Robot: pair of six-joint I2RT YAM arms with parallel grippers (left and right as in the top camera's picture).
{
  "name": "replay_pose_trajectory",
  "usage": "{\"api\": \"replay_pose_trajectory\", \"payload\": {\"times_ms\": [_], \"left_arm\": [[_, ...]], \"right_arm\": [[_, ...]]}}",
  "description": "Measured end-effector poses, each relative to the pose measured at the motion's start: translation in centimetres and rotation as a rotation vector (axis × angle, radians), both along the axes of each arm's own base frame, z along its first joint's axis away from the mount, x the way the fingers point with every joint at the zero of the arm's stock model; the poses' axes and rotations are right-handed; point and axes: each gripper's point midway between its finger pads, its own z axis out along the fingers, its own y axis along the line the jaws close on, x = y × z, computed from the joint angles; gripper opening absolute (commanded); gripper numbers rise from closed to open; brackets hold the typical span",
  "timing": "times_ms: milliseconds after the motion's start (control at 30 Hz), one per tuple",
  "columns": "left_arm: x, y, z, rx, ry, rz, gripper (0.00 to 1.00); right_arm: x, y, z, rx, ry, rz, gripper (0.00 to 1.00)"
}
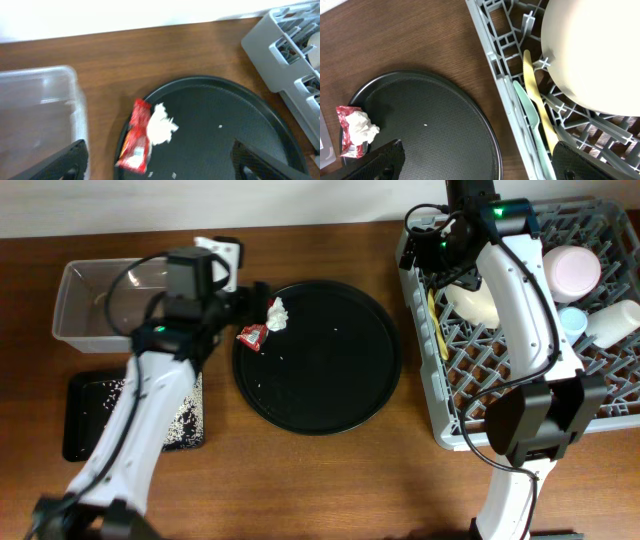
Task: Sort waste into correct bins and load items into the dishwasher rack
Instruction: 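Reach the left gripper to the white tissue on the round tray and grasp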
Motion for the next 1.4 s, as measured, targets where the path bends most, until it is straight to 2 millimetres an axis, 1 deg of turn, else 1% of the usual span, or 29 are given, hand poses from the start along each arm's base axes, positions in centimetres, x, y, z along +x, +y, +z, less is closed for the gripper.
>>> {"api": "replay_pose_trajectory", "payload": {"times_ms": [33, 67, 100, 133, 200, 267, 333, 400, 500, 567, 667, 767, 833, 867, 900, 967, 1000, 1033, 1100, 1133, 1200, 1300, 1400], "left_arm": [[0.4, -0.6, -1.0, 0.006, 0.016, -0.012, 0.92], [0.8, -1.2, -2.4, 0.012, 0.047, -0.026, 0.91], [1.0, -1.5, -3.4, 0.014, 0.068, -0.034, 0.9], [1.3, -1.9, -5.0, 0.021, 0.109, -0.05, 0.89], [1.9, -2.6, -7.0, 0.04, 0.166, -0.079, 0.89], [2.3, -3.1, -8.0, 0.055, 0.197, -0.102, 0.89], [2.7, -3.6, -8.8, 0.07, 0.214, -0.12, 0.8], [2.8, -4.3, -10.3, 0.086, 0.238, -0.142, 0.7], [2.7, -4.8, -13.1, 0.105, 0.286, -0.163, 0.67], [2.9, -4.9, -14.6, 0.112, 0.306, -0.164, 0.66], [3.1, -5.0, -15.3, 0.113, 0.31, -0.163, 0.66], [3.2, -5.0, -15.3, 0.113, 0.305, -0.163, 0.66], [3.2, -5.0, -15.6, 0.114, 0.313, -0.163, 0.66], [3.2, -5.0, -15.9, 0.115, 0.318, -0.163, 0.63], [3.2, -5.0, -16.5, 0.117, 0.329, -0.163, 0.56], [2.9, -4.9, -18.2, 0.125, 0.364, -0.165, 0.46], [2.8, -4.9, -18.5, 0.126, 0.372, -0.164, 0.41], [2.8, -4.8, -18.9, 0.132, 0.378, -0.164, 0.33], [2.8, -4.8, -19.0, 0.139, 0.377, -0.166, 0.16], [2.9, -4.8, -18.9, 0.134, 0.377, -0.162, 0.13], [2.7, -4.7, -18.9, 0.14, 0.391, -0.165, 0.09], [2.1, -4.5, -17.9, 0.15, 0.44, -0.167, 0.06], [3.0, -4.8, -15.4, 0.146, 0.42, -0.166, 0.03]], "right_arm": [[0.0, 0.0, 0.0, 0.0, -0.001, 0.0, 0.98], [0.0, 0.0, 0.0, 0.0, 0.0, 0.0, 0.98], [0.0, 0.0, 0.0, 0.001, -0.001, 0.0, 0.98], [0.0, 0.0, 0.0, 0.0, 0.0, 0.0, 0.98], [0.0, 0.0, 0.0, 0.001, -0.001, -0.001, 0.98], [0.0, 0.0, 0.0, 0.001, -0.001, -0.001, 0.98], [0.0, 0.0, 0.0, 0.001, -0.001, -0.001, 0.98], [0.0, 0.0, 0.0, 0.001, -0.001, -0.001, 0.98], [0.0, 0.0, 0.0, 0.001, -0.001, -0.002, 0.98], [0.0, 0.0, 0.0, 0.002, -0.001, -0.003, 0.98], [0.0, 0.0, 0.0, 0.002, -0.001, -0.003, 0.98], [0.0, 0.0, 0.0, 0.002, -0.001, -0.003, 0.98], [0.0, 0.0, 0.0, 0.002, -0.001, -0.003, 0.98], [0.0, 0.0, 0.0, 0.002, -0.001, -0.003, 0.98], [0.0, 0.0, 0.0, 0.002, -0.001, -0.003, 0.98], [0.0, 0.0, 0.0, 0.002, -0.001, -0.003, 0.98], [0.0, 0.0, 0.0, 0.002, -0.001, -0.003, 0.98], [0.0, 0.0, 0.0, 0.002, -0.001, -0.003, 0.98], [0.0, 0.0, 0.0, 0.002, -0.001, -0.003, 0.98], [0.0, 0.0, 0.0, 0.002, -0.001, -0.003, 0.98], [0.0, 0.0, 0.0, 0.002, -0.001, -0.003, 0.98], [0.0, 0.0, 0.0, 0.002, -0.001, -0.003, 0.98], [0.0, 0.0, 0.0, 0.002, -0.001, -0.003, 0.98]]}}
